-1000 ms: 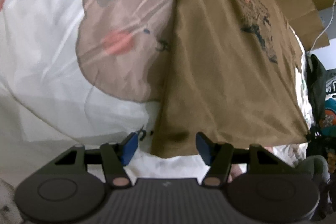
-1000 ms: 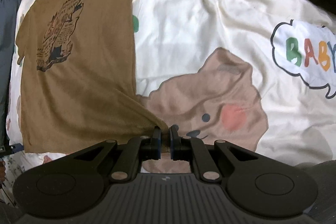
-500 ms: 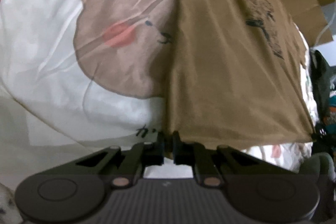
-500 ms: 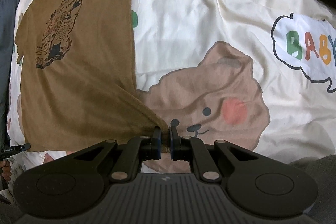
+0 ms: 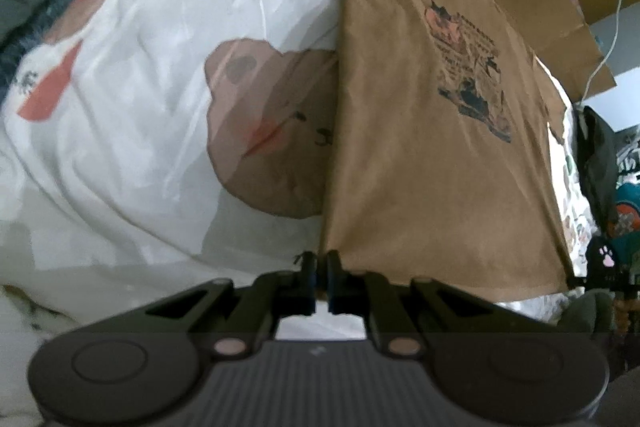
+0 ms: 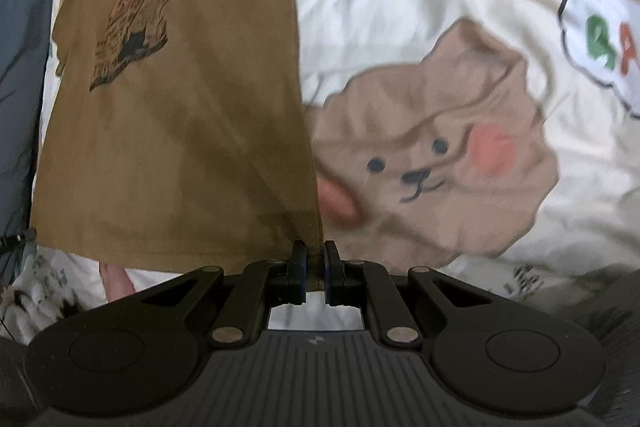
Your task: Fold clothes
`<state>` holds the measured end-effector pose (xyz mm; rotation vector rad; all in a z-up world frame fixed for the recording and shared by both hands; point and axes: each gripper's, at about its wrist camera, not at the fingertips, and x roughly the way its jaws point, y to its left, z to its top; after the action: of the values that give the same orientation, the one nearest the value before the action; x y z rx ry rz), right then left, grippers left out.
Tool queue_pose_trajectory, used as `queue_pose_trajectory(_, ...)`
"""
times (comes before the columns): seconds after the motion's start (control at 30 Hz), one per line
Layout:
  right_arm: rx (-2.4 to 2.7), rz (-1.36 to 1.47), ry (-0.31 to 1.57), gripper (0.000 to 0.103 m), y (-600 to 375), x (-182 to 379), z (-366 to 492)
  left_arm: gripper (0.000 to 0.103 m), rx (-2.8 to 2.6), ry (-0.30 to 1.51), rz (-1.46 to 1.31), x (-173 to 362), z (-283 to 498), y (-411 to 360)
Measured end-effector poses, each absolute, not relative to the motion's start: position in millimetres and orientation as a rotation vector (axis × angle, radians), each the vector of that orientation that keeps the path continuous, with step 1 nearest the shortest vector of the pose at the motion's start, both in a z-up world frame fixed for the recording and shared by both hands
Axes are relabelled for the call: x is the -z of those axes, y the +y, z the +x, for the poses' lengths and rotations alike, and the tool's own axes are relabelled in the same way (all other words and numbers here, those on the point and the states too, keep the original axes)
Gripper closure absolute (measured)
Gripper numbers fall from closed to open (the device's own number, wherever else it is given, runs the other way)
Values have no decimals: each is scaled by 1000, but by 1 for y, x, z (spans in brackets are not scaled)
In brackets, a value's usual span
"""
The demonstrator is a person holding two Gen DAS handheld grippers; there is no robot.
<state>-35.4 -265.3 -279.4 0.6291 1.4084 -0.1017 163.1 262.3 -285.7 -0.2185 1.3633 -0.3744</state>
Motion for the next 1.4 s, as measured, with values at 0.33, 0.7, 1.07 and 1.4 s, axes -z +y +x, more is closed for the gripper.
queue_pose_trajectory(0.33, 67, 605, 1466, 95, -250, 294, -39, 98, 330, 1412, -200, 309, 159, 269)
queue_pose_trajectory(0.7, 98, 582, 1519, 95, -248, 313, -31, 98, 299, 1462, -216, 346, 162, 279)
queue_pose_trajectory(1.07, 132, 567, 1538, 94, -242, 327, -25, 95, 267, 1481, -207, 367, 166, 275)
queue_pose_trajectory(1.4, 118, 465, 1551, 57, -234, 311, -18, 82, 247, 1464, -101, 336, 165, 265)
